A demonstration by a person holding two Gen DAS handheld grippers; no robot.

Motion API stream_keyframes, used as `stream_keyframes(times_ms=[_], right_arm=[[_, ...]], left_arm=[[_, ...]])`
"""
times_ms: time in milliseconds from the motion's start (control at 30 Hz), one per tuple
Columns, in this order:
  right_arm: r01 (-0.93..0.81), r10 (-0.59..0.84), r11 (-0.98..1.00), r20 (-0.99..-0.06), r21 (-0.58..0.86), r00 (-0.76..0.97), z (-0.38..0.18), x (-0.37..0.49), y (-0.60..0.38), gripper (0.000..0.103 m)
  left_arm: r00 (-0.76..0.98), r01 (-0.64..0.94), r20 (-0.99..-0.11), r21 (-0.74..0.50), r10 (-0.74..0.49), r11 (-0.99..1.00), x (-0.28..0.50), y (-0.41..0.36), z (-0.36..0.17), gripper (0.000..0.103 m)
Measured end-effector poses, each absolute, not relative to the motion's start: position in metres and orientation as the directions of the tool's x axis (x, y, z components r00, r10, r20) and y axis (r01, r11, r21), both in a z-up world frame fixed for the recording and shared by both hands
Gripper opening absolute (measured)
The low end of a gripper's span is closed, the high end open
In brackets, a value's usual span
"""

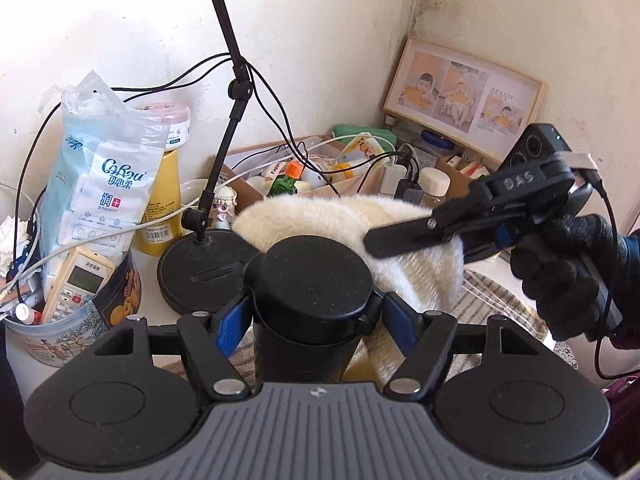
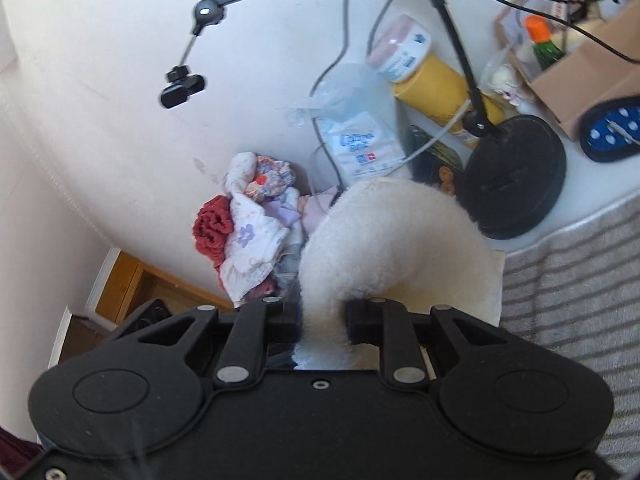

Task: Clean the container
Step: 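Wipe the bottle lid with the cloth in the right gripper, then rub the cloth around the bottle side with the right gripper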

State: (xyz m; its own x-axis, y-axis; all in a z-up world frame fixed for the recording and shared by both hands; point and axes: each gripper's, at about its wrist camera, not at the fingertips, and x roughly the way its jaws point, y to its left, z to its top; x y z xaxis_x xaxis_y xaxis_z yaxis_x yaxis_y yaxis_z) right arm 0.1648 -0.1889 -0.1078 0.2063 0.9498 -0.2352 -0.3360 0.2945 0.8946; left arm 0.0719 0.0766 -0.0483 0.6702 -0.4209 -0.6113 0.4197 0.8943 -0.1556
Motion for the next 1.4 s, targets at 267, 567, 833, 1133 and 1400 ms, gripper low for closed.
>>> stream_keyframes(times_ms=[267,567,833,1133,1400], right_arm=[[-0.225,0.933,0.341,-0.299,0.913,0.198,-0.148,0.166,-0.189,0.017],[-0.095,0.928,0.348,-0.328,0.933,0.177,-0.192,0.172,-0.189,0.017],[0.036,0.922,0.354,-0.355,0.935,0.156,-0.232,0.174,-0.189,0.017],[0.046,0.885,0.445,-0.447,0.894,0.132,-0.256,0.178,-0.183,0.016],[0.078,0.914,0.371,-0.379,0.925,0.142,-0.257,0.174,-0.189,0.017]], left_arm=[[0.675,0.416,-0.609,-0.151,-0.416,0.897,0.071,0.074,-0.048,0.071],[0.679,0.411,-0.611,-0.144,-0.408,0.900,0.071,0.069,-0.048,0.071],[0.680,0.409,-0.614,-0.137,-0.402,0.902,0.070,0.066,-0.048,0.071],[0.680,0.409,-0.616,-0.131,-0.398,0.903,0.070,0.065,-0.047,0.071],[0.677,0.413,-0.621,-0.125,-0.396,0.902,0.072,0.064,-0.047,0.071]])
